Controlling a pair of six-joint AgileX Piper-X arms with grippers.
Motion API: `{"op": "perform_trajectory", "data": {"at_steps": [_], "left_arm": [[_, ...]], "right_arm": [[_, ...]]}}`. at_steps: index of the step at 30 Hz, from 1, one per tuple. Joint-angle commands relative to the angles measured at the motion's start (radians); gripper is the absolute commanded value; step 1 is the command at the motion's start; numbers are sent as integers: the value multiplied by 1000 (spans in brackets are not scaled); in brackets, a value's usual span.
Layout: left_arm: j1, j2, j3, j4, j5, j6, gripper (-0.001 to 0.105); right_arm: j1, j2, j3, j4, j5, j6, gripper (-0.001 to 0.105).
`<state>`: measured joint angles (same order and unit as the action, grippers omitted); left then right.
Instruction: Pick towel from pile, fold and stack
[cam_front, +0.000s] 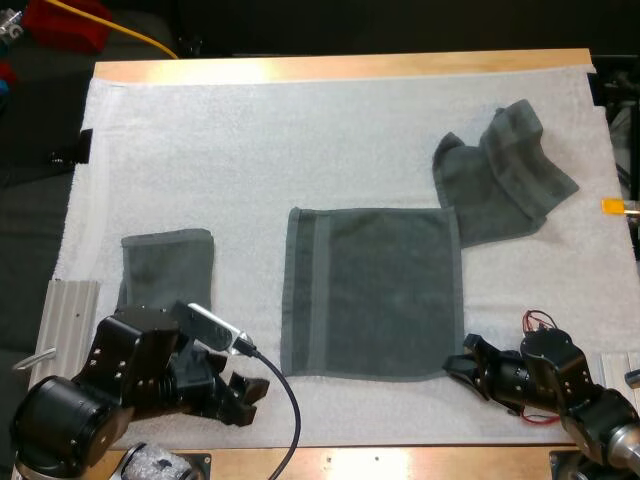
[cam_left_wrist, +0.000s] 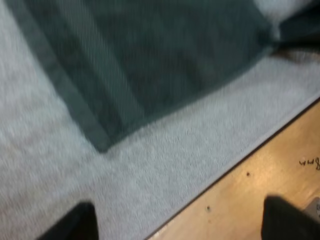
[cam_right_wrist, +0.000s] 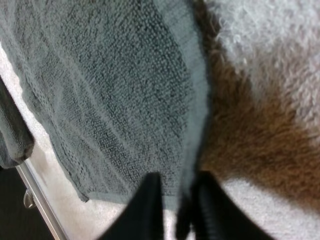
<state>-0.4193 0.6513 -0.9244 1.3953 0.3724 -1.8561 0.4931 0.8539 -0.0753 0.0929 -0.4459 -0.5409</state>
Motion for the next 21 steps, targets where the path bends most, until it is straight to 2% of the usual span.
{"op": "perform_trajectory", "data": {"at_steps": [1,4,7,13,19,21], "left_arm": [[-5,3,0,-38,6,-11,65],[-5,13,6,-69,-26,-28,65],[1,19,44,-121,-45,-64,65],[1,51,159,-232,10,-136,65],[1,88,256,-304,16,-157,65],[4,99,284,-345,41,-180,65]], "right_arm": [[-1,-1,0,0,1,-7,1],[-1,-1,0,0,1,-8,1],[-1,-1,0,0,1,-9,1],[-1,-1,0,0,-6,-9,1],[-1,-1,0,0,-6,-17,1],[-1,-1,0,0,-6,-22,1]]}}
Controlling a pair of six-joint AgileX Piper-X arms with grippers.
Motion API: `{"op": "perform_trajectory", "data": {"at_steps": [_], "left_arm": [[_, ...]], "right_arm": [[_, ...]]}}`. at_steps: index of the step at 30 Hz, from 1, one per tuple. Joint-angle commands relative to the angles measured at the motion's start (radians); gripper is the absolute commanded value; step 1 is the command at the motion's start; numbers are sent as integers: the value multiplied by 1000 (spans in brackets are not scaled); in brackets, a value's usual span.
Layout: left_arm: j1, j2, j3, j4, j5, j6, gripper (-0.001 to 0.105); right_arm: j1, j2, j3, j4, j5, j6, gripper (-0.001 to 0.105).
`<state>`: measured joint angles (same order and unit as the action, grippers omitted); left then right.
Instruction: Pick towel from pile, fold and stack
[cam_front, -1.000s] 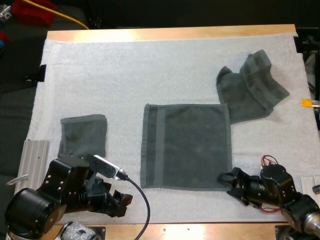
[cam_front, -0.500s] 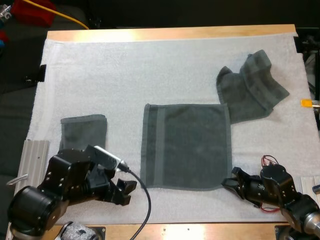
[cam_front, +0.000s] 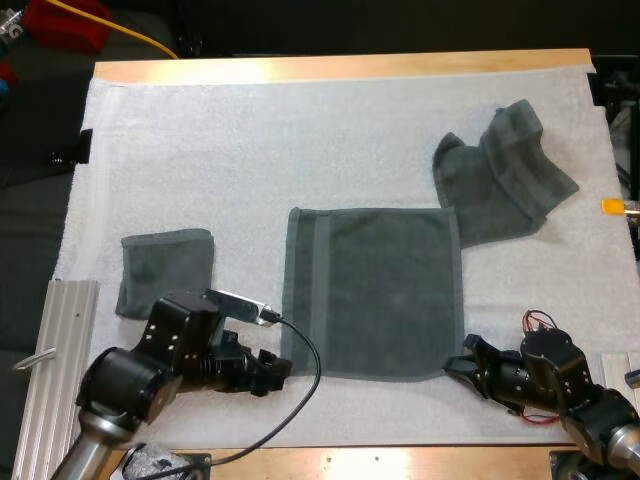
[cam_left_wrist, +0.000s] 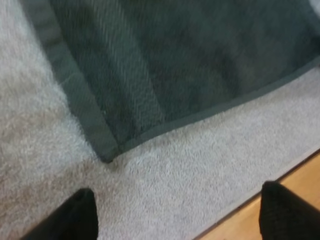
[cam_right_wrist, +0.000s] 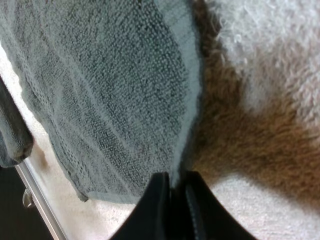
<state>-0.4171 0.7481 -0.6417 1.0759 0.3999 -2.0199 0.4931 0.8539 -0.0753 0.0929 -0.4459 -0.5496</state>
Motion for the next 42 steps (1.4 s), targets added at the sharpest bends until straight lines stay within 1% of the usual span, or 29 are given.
{"op": "perform_trajectory", "data": {"at_steps": [1,5,9,13,15,19,28,37,42], "left_arm": [[7,7,15,-46,30,-27,65],[73,27,77,-118,122,-48,65],[187,56,132,-173,227,-48,65],[268,96,178,-226,329,-48,65],[278,127,195,-237,340,-45,65],[278,198,217,-269,339,-40,65],[273,376,220,-352,356,-40,65],[272,522,220,-367,373,30,65],[272,565,220,-375,440,57,65]], "right_arm": [[-1,-1,0,0,-6,-13,1],[-1,-1,0,0,-21,-13,1],[-1,-1,0,0,-29,-13,1],[-1,-1,0,0,-29,-13,1],[-1,-1,0,0,-29,-13,1],[-1,-1,0,0,-29,-13,1],[-1,-1,0,0,-29,-13,1],[-1,-1,0,0,-29,-13,1],[-1,-1,0,0,-29,-13,1]]}}
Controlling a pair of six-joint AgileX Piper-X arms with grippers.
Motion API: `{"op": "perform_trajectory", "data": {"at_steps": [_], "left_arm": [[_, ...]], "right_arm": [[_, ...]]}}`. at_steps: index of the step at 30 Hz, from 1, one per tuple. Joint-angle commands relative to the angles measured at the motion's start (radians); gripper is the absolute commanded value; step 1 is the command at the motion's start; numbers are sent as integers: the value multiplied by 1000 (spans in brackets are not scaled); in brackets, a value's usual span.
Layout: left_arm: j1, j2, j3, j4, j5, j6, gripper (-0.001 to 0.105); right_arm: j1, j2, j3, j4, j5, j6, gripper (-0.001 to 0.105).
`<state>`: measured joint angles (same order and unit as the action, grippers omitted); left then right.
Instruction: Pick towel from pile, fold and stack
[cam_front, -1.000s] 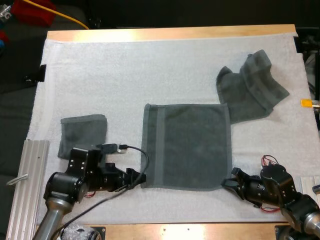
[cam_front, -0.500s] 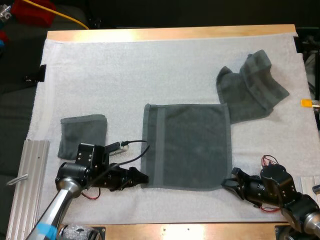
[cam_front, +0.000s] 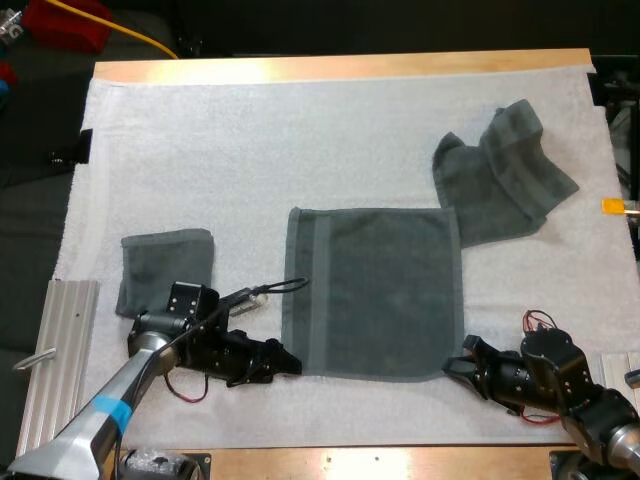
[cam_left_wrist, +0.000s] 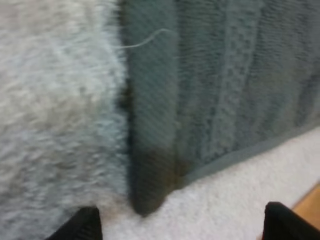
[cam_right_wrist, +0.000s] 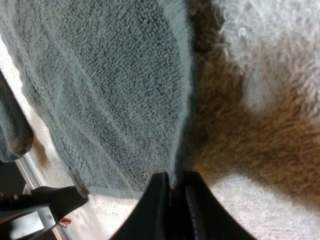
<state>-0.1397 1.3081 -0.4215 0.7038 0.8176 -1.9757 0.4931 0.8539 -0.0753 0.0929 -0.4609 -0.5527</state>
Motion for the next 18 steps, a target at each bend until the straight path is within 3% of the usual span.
{"op": "perform_trajectory", "data": {"at_steps": [1,7,12,18], "left_arm": [[-5,10,0,-3,26,14,65],[-5,62,0,-7,28,28,65],[-5,106,-3,-41,109,25,65],[-5,109,-7,-54,123,22,65]], "right_arm": [[-1,-1,0,0,-14,-10,1],[-1,-1,0,0,-14,-10,1],[-1,-1,0,0,-14,-10,1],[-1,-1,0,0,-14,-10,1]]}}
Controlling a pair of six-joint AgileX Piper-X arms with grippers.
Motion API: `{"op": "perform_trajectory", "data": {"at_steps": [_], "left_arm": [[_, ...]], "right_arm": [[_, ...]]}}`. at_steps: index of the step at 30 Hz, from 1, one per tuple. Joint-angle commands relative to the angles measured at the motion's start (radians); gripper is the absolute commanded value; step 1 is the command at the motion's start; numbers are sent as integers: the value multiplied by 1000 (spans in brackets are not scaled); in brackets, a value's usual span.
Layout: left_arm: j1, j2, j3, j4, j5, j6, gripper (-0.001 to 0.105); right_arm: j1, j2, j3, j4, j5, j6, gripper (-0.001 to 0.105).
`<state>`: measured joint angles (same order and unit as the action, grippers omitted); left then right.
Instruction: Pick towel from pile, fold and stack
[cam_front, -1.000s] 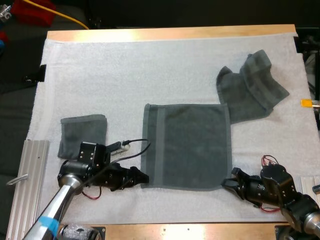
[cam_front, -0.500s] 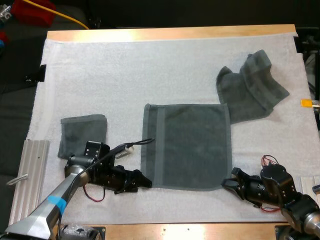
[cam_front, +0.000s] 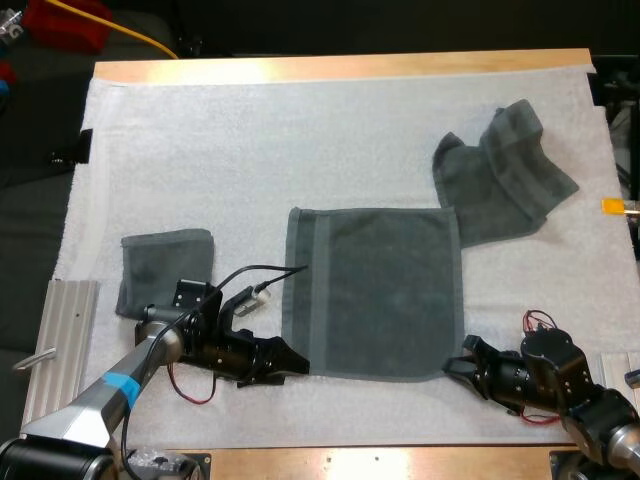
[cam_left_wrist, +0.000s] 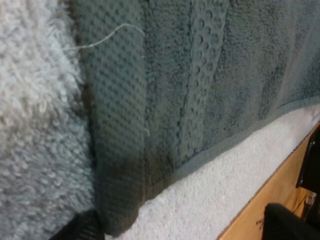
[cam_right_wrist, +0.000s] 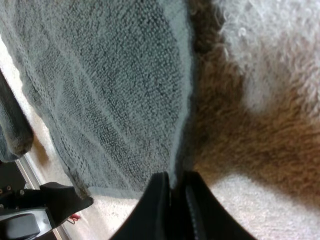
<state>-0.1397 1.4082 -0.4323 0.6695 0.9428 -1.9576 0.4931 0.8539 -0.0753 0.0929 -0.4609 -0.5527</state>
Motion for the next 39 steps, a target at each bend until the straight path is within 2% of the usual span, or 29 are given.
{"op": "perform_trajectory", "data": {"at_steps": [1,13,18,22,26,28,31,34,39], "left_arm": [[-5,9,4,-21,-1,4,65],[-5,9,4,-39,8,4,56],[-5,9,4,-39,8,4,35],[-5,9,4,-39,8,4,26],[-5,9,3,-39,-2,4,6],[-5,9,4,-39,-2,4,0],[-5,7,4,-38,-10,13,0],[-5,-9,4,-8,-72,40,0],[-30,-78,4,27,-64,57,0]], "right_arm": [[-1,-1,0,0,-14,-10,1],[-1,-1,0,0,-14,-10,1],[-1,-1,0,0,-14,-10,1],[-1,-1,0,0,-14,-10,1],[-1,-1,0,0,-14,-10,1],[-1,-1,0,0,-14,-10,1],[-1,-1,0,0,-14,-14,1],[-1,-1,-11,0,-14,-53,1],[-1,-1,-63,0,-6,-59,1]]}}
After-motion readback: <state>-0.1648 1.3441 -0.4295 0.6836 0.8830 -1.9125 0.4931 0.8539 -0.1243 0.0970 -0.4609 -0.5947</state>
